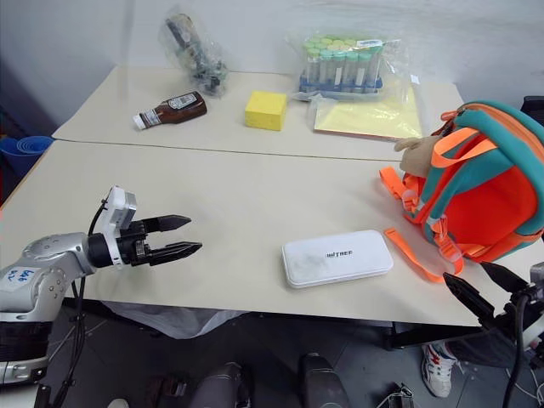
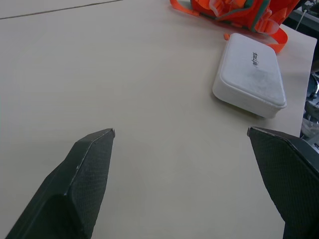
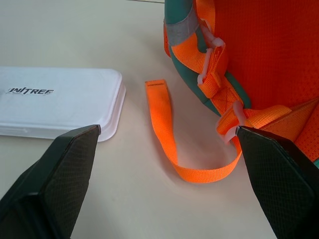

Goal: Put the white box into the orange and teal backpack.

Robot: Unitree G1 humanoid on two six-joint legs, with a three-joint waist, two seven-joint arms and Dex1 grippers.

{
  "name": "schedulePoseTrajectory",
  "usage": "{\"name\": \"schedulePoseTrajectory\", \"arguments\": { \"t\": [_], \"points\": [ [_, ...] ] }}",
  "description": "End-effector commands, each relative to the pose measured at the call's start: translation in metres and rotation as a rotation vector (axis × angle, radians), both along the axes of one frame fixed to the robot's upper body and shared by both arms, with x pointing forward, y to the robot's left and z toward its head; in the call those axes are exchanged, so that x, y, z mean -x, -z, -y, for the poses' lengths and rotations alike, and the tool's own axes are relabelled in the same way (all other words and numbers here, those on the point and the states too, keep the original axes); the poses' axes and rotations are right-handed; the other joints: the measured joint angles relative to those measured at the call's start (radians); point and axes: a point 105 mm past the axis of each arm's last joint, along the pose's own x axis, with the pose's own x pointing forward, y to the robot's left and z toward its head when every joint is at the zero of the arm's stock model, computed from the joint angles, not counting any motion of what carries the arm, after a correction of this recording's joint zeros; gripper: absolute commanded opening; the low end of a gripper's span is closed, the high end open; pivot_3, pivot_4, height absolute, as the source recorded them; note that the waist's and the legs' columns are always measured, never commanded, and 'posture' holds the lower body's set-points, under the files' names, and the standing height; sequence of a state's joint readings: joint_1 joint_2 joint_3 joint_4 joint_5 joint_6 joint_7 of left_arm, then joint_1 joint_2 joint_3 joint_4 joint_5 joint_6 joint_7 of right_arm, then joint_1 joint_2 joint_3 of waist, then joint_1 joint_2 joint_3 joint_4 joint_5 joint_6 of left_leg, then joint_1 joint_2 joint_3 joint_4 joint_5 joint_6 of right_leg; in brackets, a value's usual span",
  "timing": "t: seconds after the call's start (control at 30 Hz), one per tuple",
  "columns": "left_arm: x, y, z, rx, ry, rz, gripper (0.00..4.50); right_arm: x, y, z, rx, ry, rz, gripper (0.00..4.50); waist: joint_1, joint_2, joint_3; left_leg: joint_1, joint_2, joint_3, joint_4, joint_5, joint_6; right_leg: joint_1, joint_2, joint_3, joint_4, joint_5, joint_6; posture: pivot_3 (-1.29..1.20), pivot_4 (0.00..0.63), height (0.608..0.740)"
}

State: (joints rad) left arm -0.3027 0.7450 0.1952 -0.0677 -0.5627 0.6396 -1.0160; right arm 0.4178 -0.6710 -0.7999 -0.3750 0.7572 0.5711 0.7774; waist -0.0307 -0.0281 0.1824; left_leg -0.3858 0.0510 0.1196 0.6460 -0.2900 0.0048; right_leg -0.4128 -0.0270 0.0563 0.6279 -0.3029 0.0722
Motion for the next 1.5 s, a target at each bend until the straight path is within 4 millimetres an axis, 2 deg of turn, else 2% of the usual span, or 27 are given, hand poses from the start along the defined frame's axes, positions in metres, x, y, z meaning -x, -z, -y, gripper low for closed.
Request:
{"name": "schedulePoseTrajectory", "arguments": {
  "t": [0.03, 0.3, 0.47, 0.5, 0.53, 0.6, 0.7, 1.0, 1.07, 1.17, 1.37, 1.5],
  "points": [
    [0.004, -0.008, -0.002, -0.031, 0.012, 0.039, 4.48, 0.000, -0.008, -0.003, 0.013, -0.007, 0.028, 4.45, 0.000, 0.000, 0.000, 0.000, 0.000, 0.000, 0.000, 0.000, 0.000, 0.000, 0.000, 0.000, 0.000, 0.000, 0.000, 0.00, 0.150, 0.740],
    [0.005, -0.004, 0.006, -0.067, 0.040, 0.047, 4.48, -0.006, -0.009, -0.005, 0.039, -0.009, 0.033, 4.45, 0.000, 0.000, 0.000, 0.000, 0.000, 0.000, 0.000, 0.001, 0.002, 0.000, 0.000, 0.000, 0.000, 0.000, 0.000, 0.00, 0.150, 0.740],
    [0.009, 0.003, 0.030, -0.160, 0.184, 0.089, 4.48, -0.016, -0.011, -0.024, 0.110, -0.096, 0.030, 4.45, -0.001, 0.000, 0.000, 0.000, 0.000, 0.000, 0.000, 0.001, 0.001, 0.000, 0.000, 0.000, 0.000, 0.000, 0.000, 0.00, 0.150, 0.740],
    [0.011, 0.012, 0.036, -0.207, 0.229, 0.074, 4.48, -0.019, -0.001, -0.027, 0.187, -0.123, -0.014, 4.45, -0.001, 0.000, 0.000, 0.000, 0.000, 0.000, 0.000, 0.001, 0.001, 0.000, 0.000, 0.000, 0.000, 0.000, 0.000, 0.00, 0.150, 0.740],
    [0.013, 0.023, 0.042, -0.253, 0.268, 0.038, 4.30, -0.022, 0.009, -0.029, 0.263, -0.147, -0.056, 4.48, 0.000, 0.000, 0.000, 0.000, 0.000, 0.000, 0.000, 0.001, 0.001, 0.000, 0.000, 0.000, 0.000, 0.000, 0.000, 0.00, 0.150, 0.740],
    [0.009, 0.038, 0.055, -0.310, 0.320, 0.023, 3.86, -0.029, 0.019, -0.033, 0.280, -0.172, -0.100, 4.50, 0.000, 0.000, 0.000, 0.000, -0.001, 0.000, 0.000, 0.002, 0.003, 0.000, 0.000, 0.000, 0.000, 0.000, 0.000, 0.00, 0.150, 0.740],
    [-0.002, 0.035, 0.074, -0.285, 0.334, 0.047, 2.91, -0.036, 0.020, -0.036, 0.285, -0.190, -0.097, 3.87, 0.003, 0.001, 0.000, -0.001, -0.001, 0.000, 0.001, 0.003, 0.005, 0.000, 0.000, 0.000, 0.000, 0.000, 0.000, 0.00, 0.150, 0.740],
    [-0.001, 0.039, 0.117, -0.256, 0.527, 0.057, 0.01, -0.061, 0.030, -0.032, 0.350, -0.174, -0.104, 0.80, 0.000, 0.001, 0.000, -0.002, -0.002, 0.001, 0.004, 0.003, 0.006, -0.001, 0.001, 0.001, 0.001, 0.002, 0.003, 0.00, 0.150, 0.740],
    [0.001, 0.040, 0.123, -0.267, 0.569, 0.045, 0.00, -0.065, 0.034, -0.036, 0.344, -0.193, -0.118, 0.05, 0.000, 0.001, 0.000, -0.002, -0.002, 0.001, 0.004, 0.003, 0.007, -0.001, 0.001, 0.002, 0.001, 0.002, 0.003, 0.00, 0.150, 0.740],
    [0.000, 0.041, 0.129, -0.276, 0.591, 0.034, 0.00, -0.070, 0.038, -0.043, 0.339, -0.213, -0.121, 0.05, 0.001, 0.001, 0.000, -0.001, -0.002, 0.001, 0.005, 0.004, 0.007, -0.001, 0.002, 0.002, 0.003, 0.002, 0.003, 0.00, 0.150, 0.740],
    [-0.011, 0.044, 0.141, -0.277, 0.570, 0.052, 0.00, -0.082, 0.037, -0.073, 0.319, -0.246, -0.085, 0.05, 0.002, 0.001, 0.000, -0.002, -0.002, 0.001, 0.005, 0.004, 0.007, -0.001, 0.001, 0.002, 0.003, 0.002, 0.004, 0.00, 0.150, 0.740],
    [-0.032, 0.043, 0.147, -0.293, 0.472, 0.104, 0.00, -0.079, 0.033, -0.089, 0.317, -0.277, -0.072, 0.05, 0.003, 0.001, 0.000, -0.002, -0.002, 0.001, 0.006, 0.004, 0.007, -0.001, 0.001, 0.002, 0.004, 0.002, 0.004, 0.00, 0.150, 0.740]
  ]
}}
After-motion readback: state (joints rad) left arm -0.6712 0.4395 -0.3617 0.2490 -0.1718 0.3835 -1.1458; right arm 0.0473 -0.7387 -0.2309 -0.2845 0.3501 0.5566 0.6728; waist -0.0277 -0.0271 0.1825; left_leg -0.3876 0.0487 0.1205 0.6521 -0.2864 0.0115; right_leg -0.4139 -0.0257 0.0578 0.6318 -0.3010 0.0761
